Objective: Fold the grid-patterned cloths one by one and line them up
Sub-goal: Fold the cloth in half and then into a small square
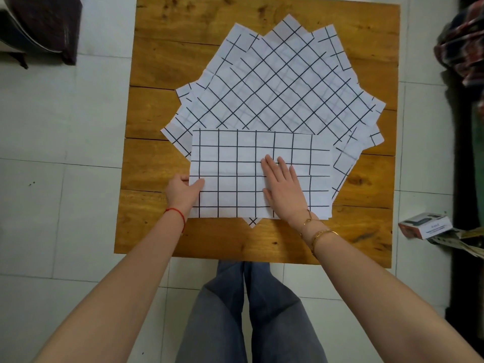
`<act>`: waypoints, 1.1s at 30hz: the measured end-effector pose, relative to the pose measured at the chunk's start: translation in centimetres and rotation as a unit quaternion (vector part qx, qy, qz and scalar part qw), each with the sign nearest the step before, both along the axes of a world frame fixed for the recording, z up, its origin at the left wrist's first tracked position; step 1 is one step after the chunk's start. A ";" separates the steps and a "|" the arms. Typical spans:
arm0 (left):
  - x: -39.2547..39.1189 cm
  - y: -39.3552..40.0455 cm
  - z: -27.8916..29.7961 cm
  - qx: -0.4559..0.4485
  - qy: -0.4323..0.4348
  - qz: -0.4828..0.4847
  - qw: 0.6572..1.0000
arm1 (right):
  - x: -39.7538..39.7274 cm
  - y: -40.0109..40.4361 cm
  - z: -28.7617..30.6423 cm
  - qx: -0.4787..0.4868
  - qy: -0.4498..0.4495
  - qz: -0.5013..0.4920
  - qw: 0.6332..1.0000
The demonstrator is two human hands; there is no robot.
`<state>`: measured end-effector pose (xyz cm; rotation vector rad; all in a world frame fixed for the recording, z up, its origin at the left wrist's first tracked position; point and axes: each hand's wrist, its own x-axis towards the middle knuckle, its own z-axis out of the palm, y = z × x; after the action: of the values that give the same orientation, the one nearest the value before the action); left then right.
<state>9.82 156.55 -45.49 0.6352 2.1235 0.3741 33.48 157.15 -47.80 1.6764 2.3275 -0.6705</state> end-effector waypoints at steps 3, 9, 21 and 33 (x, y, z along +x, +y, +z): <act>0.2 0.2 0.2 -0.010 0.019 -0.021 1.000 | 0.0 0.0 -0.1 -0.001 -0.002 -0.002 1.000; 0.4 0.4 0.9 0.028 -0.003 0.032 0.999 | -0.2 -0.1 0.0 0.003 -0.004 0.003 1.000; -0.9 0.0 7.2 0.098 -0.185 -0.068 0.976 | -2.8 -0.5 -0.3 -0.007 0.001 0.036 0.999; 5.1 1.3 8.6 0.112 -0.141 -0.275 0.944 | -3.7 -0.5 0.9 0.031 0.119 -0.017 0.992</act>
<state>14.93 157.86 -36.84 1.1924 1.5601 0.3663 29.78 156.65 -46.91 1.7514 2.5084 -0.8562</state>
